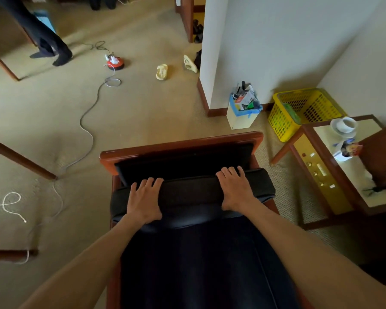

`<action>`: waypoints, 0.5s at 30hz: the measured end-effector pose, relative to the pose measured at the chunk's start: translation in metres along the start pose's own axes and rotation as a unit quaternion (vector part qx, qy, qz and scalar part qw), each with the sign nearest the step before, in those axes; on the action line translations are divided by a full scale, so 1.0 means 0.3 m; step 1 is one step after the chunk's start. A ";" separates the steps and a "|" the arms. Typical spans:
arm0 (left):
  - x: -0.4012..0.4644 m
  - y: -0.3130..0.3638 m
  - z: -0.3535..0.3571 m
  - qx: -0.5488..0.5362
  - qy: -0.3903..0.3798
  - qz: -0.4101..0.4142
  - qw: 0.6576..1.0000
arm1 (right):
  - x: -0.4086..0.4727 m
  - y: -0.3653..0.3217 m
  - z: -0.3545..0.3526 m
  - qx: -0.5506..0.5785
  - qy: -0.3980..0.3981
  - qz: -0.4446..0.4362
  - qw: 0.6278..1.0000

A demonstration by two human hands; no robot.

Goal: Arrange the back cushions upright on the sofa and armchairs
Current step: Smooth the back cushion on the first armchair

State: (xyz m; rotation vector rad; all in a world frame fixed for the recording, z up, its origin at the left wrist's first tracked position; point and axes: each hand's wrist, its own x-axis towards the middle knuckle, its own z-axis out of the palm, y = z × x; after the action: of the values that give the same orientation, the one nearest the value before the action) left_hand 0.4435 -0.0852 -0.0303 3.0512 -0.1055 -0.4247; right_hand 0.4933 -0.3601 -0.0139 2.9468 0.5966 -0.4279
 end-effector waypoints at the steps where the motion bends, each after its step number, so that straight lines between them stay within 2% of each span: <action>1: -0.013 0.007 -0.006 -0.007 0.006 0.010 1.000 | -0.011 0.006 -0.001 0.007 -0.001 -0.003 1.000; 6: -0.081 0.013 -0.027 -0.046 0.095 0.031 0.994 | -0.079 0.042 -0.046 0.021 0.024 -0.012 0.999; 11: -0.111 0.025 0.045 -0.037 0.055 0.025 0.997 | -0.116 -0.013 0.043 0.023 0.009 0.001 1.000; 15: -0.094 0.029 -0.003 -0.018 0.094 0.045 0.994 | -0.140 0.005 0.039 0.035 0.059 0.019 0.997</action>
State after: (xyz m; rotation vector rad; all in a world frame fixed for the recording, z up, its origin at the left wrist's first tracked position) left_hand 0.4161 -0.0916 -0.0211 3.0173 -0.2212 -0.1312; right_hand 0.4538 -0.3787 -0.0127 3.0620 0.5491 -0.2796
